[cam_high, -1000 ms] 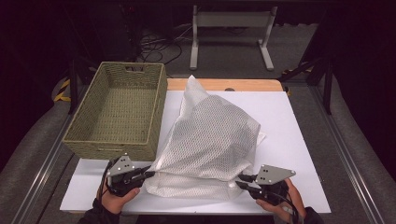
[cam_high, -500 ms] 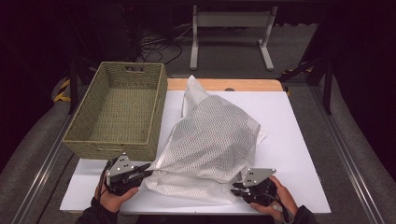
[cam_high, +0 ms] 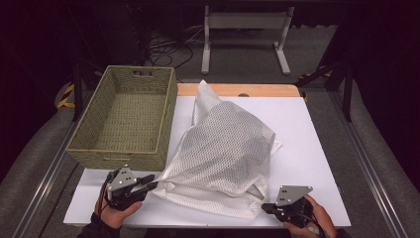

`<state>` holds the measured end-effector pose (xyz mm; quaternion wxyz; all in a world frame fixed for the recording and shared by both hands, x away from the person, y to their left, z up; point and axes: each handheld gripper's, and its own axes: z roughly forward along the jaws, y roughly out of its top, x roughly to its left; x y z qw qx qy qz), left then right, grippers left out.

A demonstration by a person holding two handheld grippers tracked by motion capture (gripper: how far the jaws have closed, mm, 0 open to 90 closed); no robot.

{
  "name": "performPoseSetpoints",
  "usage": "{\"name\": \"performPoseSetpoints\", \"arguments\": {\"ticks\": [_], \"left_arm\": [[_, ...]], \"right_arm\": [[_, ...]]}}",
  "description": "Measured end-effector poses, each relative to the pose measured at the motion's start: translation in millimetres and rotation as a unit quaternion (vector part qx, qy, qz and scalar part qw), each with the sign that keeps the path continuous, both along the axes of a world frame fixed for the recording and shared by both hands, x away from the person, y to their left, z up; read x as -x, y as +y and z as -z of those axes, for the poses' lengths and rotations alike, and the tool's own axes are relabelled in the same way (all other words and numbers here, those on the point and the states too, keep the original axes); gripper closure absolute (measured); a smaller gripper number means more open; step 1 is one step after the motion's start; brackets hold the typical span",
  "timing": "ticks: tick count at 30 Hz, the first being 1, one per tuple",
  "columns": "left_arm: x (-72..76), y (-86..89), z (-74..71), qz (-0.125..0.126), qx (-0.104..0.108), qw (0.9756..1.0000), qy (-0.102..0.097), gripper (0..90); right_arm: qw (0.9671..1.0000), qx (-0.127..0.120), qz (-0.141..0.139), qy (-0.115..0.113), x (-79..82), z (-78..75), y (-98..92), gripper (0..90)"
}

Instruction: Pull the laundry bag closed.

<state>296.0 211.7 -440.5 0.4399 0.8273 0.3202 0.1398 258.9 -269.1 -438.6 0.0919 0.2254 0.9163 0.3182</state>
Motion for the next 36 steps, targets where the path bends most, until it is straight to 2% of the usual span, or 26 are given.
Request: {"name": "performPoseSetpoints", "arguments": {"ticks": [5,7,9,10,13,16,18,20,22,24,25,26,27,28,29,30,31,32,35,36], "left_arm": [[7.7,-4.4,2.9,0.019,-0.03,0.9993,0.006,75.4],[11.6,-3.6,4.5,0.023,-0.039,0.9989,0.012,75.9],[14.2,-0.9,5.6,0.03,-0.04,0.9986,0.02,75.8],[15.6,0.0,7.0,0.036,-0.031,0.9984,0.032,75.4],[20.0,2.6,7.7,0.044,-0.026,0.9983,0.028,68.5],[20.8,2.3,6.4,0.04,-0.022,0.9987,0.021,59.6],[19.6,0.6,7.3,0.041,-0.014,0.9987,0.029,54.8],[16.3,-3.6,7.7,0.038,-0.012,0.9987,0.03,52.0],[13.6,-9.7,7.5,0.044,-0.016,0.9984,0.033,49.6],[11.0,-14.2,7.9,0.039,-0.012,0.9985,0.037,48.9],[10.0,-16.5,8.0,0.043,-0.012,0.9981,0.043,49.7],[10.0,-16.5,8.0,0.043,-0.012,0.9981,0.043,51.4],[9.8,-19.9,8.5,0.044,-0.016,0.9981,0.041,54.3],[9.8,-19.9,8.5,0.044,-0.016,0.9981,0.041,58.4],[9.8,-19.6,8.2,0.052,-0.018,0.9978,0.037,58.4],[11.7,-19.7,8.0,0.053,-0.015,0.9978,0.036,66.8],[11.7,-19.7,8.0,0.053,-0.015,0.9978,0.036,71.9],[12.4,-19.9,7.2,0.058,-0.014,0.9976,0.034,71.9],[13.8,-22.0,5.2,0.074,-0.002,0.9967,0.032,82.5],[14.6,-24.4,5.1,0.077,0.005,0.9963,0.039,83.6]], "right_arm": [[1.0,0.001,0.003,0.005,5.6,-1.7,-7.9,88.7],[0.9999,0.001,0.011,-0.001,6.8,-3.1,-10.7,88.5],[0.9998,-0.007,0.018,-0.004,6.8,-4.8,-13.7,88.3],[0.9998,-0.012,0.017,-0.005,7.3,-5.8,-14.6,88.1],[0.9993,-0.027,0.021,-0.019,9.4,-10.3,-14.8,84.2],[0.9979,-0.045,0.022,-0.042,12.4,-18.1,-6.9,81.0],[0.9965,-0.057,0.023,-0.056,13.5,-23.1,1.5,79.2],[0.9952,-0.07,0.013,-0.067,13.5,-27.3,13.4,78.6],[0.9945,-0.074,0.003,-0.073,12.4,-28.8,26.9,78.0],[0.994,-0.075,-0.002,-0.08,11.2,-28.1,38.5,77.7],[0.994,-0.076,-0.006,-0.078,10.6,-28.0,43.8,77.5],[0.994,-0.076,-0.006,-0.078,10.6,-28.0,43.8,77.5],[0.993,-0.081,-0.017,-0.084,10.2,-28.8,55.8,77.1],[0.993,-0.081,-0.017,-0.084,10.2,-28.8,55.8,77.1],[0.9924,-0.084,-0.02,-0.088,10.7,-29.5,59.8,77.3],[0.99,-0.097,-0.029,-0.099,12.9,-30.9,72.6,77.9],[0.99,-0.097,-0.029,-0.099,12.9,-30.9,72.6,77.9],[0.9896,-0.095,-0.038,-0.101,12.9,-30.9,78.9,78.0],[0.989,-0.1,-0.047,-0.099,10.7,-30.8,97.0,78.0],[0.9893,-0.1,-0.05,-0.094,9.0,-30.4,103.0,77.5]]}}
